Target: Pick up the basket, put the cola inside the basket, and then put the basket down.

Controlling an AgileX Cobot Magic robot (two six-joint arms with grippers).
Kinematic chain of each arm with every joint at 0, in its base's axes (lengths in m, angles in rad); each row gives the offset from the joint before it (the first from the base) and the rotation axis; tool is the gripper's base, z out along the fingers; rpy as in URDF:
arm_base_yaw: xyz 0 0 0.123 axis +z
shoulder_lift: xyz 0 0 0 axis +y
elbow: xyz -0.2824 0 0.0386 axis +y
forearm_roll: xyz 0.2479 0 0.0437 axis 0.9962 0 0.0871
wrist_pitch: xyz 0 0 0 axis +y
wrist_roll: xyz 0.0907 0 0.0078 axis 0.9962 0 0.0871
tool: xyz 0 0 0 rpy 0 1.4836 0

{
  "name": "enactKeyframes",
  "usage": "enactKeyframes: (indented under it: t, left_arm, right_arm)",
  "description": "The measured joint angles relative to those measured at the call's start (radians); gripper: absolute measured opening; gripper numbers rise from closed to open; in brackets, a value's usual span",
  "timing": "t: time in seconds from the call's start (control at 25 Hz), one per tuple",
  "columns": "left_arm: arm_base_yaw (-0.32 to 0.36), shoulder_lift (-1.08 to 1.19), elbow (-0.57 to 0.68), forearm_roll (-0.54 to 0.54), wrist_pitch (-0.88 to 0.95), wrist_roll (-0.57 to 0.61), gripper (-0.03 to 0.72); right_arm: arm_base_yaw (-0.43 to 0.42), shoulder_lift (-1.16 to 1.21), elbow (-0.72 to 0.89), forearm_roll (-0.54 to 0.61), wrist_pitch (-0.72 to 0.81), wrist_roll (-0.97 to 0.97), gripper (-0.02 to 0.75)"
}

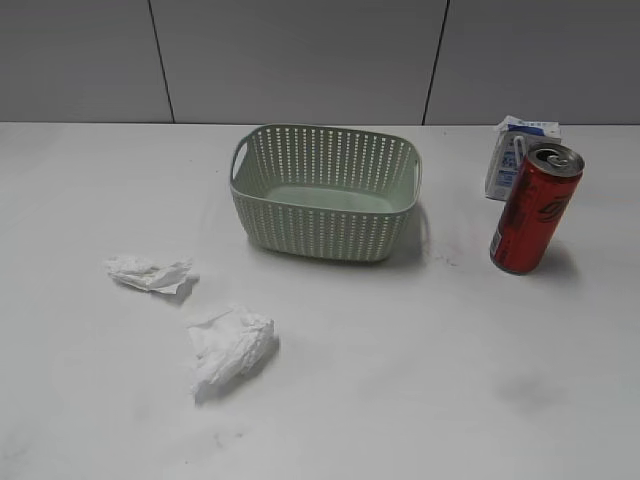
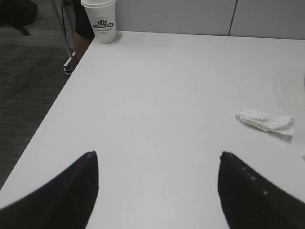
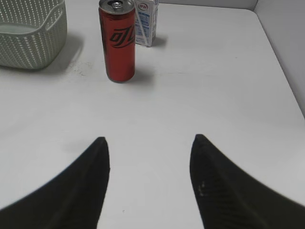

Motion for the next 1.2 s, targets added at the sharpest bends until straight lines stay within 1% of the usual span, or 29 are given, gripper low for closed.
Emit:
enactKeyframes:
  t: [1.2]
  left_arm:
    - [0.0,0.0,-0.011,0.001,-0.005,0.0,0.588]
  right_arm:
    - [0.0,0.0,0.0,0.0,0.0,0.0,0.412]
